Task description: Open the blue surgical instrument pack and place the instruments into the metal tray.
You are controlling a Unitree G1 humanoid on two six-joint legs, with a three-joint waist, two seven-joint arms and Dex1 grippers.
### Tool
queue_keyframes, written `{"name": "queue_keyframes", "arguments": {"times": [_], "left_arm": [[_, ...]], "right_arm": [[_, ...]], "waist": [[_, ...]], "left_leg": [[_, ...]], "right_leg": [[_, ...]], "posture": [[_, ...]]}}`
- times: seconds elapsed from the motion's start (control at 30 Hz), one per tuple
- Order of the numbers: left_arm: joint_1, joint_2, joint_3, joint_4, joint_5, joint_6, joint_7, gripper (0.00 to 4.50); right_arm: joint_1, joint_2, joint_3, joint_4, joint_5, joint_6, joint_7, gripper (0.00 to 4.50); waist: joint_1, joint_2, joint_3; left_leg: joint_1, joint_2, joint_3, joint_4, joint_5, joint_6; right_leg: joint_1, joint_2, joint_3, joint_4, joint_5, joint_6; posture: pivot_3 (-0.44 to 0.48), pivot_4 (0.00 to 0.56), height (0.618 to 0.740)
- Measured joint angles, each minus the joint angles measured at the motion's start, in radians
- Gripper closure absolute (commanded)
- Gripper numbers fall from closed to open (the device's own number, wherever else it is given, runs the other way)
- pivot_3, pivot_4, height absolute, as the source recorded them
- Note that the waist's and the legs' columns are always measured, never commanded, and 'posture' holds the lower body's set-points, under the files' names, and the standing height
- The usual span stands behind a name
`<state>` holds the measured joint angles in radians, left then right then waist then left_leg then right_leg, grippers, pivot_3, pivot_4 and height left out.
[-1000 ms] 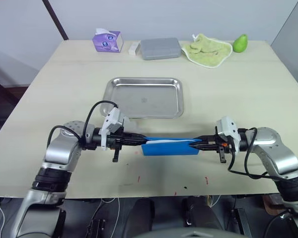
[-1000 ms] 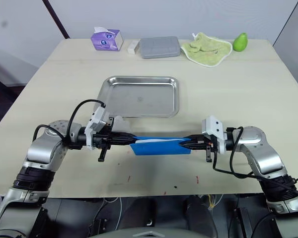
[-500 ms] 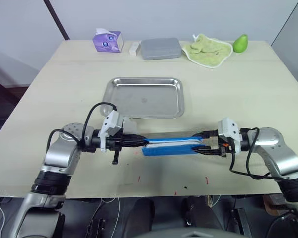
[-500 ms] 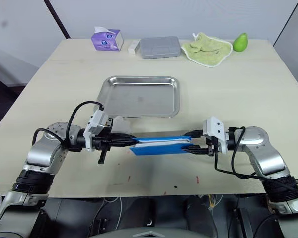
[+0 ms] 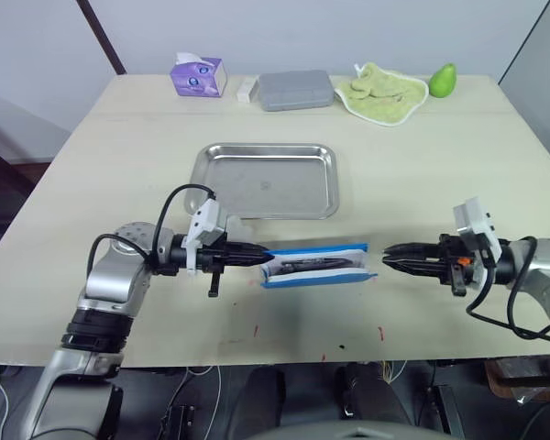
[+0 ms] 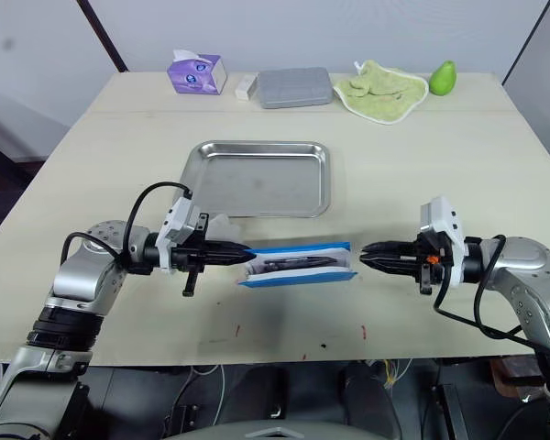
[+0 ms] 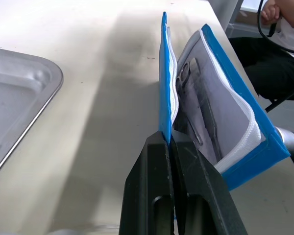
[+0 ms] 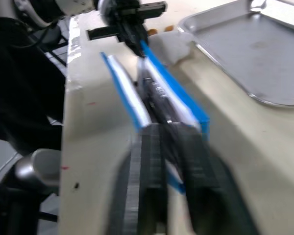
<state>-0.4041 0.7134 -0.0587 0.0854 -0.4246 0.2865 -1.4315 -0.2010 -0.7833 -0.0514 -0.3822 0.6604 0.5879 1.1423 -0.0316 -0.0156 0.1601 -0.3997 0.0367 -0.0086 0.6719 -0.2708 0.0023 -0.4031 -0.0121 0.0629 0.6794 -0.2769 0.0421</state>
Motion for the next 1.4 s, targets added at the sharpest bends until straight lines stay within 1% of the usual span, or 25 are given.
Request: {"name": "queue_keyframes", "arguments": {"times": [0.07, 0.23, 0.37, 0.53, 0.8, 0.97, 1.07, 1.27, 1.4], "left_arm": [[-0.013, -0.004, -0.006, 0.012, 0.009, -0.006, 0.000, 4.50], [-0.026, -0.006, -0.017, 0.028, 0.012, -0.011, -0.001, 4.50], [-0.042, -0.008, -0.024, 0.049, 0.020, -0.015, 0.000, 4.50], [-0.072, -0.014, -0.033, 0.091, 0.053, -0.031, 0.016, 4.50], [-0.133, -0.048, -0.088, 0.201, 0.169, -0.082, 0.084, 4.50], [-0.157, -0.076, -0.121, 0.250, 0.243, -0.121, 0.121, 4.50], [-0.178, -0.088, -0.151, 0.265, 0.297, -0.168, 0.142, 4.50], [-0.193, -0.105, -0.172, 0.292, 0.345, -0.230, 0.167, 4.50], [-0.196, -0.107, -0.177, 0.305, 0.354, -0.266, 0.168, 4.50]], "right_arm": [[-0.007, 0.024, 0.068, 0.005, -0.060, -0.016, -0.024, 4.46], [-0.017, 0.020, 0.152, 0.042, -0.148, -0.056, -0.016, 4.46], [-0.012, 0.015, 0.174, 0.045, -0.151, -0.056, 0.002, 4.46], [-0.003, 0.011, 0.230, 0.034, -0.166, -0.048, 0.015, 4.46], [0.018, 0.009, 0.312, 0.033, -0.275, -0.079, 0.005, 4.46], [0.026, 0.011, 0.348, 0.034, -0.333, -0.109, -0.015, 4.46], [0.027, 0.016, 0.357, 0.034, -0.359, -0.127, -0.022, 4.46], [0.030, 0.027, 0.358, 0.035, -0.375, -0.135, -0.035, 4.46], [0.040, 0.041, 0.355, 0.041, -0.376, -0.153, -0.042, 4.46]], "waist": [[0.000, 0.000, 0.000], [0.002, 0.000, 0.000], [0.003, 0.000, 0.000], [0.002, 0.000, 0.000], [0.003, 0.000, 0.000], [0.005, 0.000, 0.000], [0.014, 0.000, 0.000], [0.023, 0.000, -0.001], [0.024, 0.000, -0.002]], "left_leg": [[0.000, 0.000, 0.000, 0.000, 0.000, 0.000], [0.000, 0.000, 0.001, 0.000, 0.000, 0.000], [0.000, 0.000, 0.000, 0.000, 0.000, 0.000], [0.000, 0.000, 0.000, 0.000, 0.000, 0.000], [0.000, 0.000, 0.000, 0.000, 0.000, 0.000], [0.000, -0.001, 0.001, 0.001, 0.000, 0.000], [0.000, -0.001, 0.001, 0.001, 0.000, 0.000], [0.002, -0.001, 0.000, 0.003, 0.000, 0.000], [0.003, -0.001, -0.001, 0.003, 0.000, 0.000]], "right_leg": [[0.000, 0.000, 0.000, 0.000, 0.000, 0.000], [0.000, 0.000, 0.000, 0.000, 0.000, 0.000], [0.000, 0.000, 0.000, 0.000, 0.000, 0.000], [0.000, 0.000, 0.000, 0.000, 0.000, 0.000], [0.000, 0.000, 0.000, 0.000, 0.000, 0.000], [0.000, 0.000, 0.000, 0.000, 0.000, 0.000], [0.001, 0.000, -0.001, 0.000, 0.000, 0.000], [0.005, 0.000, -0.004, 0.000, 0.000, 0.000], [0.007, 0.000, -0.006, 0.000, 0.000, 0.000]], "posture": [[0.000, 0.150, 0.740], [0.000, 0.150, 0.740], [0.000, 0.150, 0.740], [0.000, 0.150, 0.740], [0.000, 0.150, 0.740], [0.000, 0.150, 0.740], [0.000, 0.150, 0.740], [0.000, 0.150, 0.740], [0.000, 0.150, 0.740]]}}
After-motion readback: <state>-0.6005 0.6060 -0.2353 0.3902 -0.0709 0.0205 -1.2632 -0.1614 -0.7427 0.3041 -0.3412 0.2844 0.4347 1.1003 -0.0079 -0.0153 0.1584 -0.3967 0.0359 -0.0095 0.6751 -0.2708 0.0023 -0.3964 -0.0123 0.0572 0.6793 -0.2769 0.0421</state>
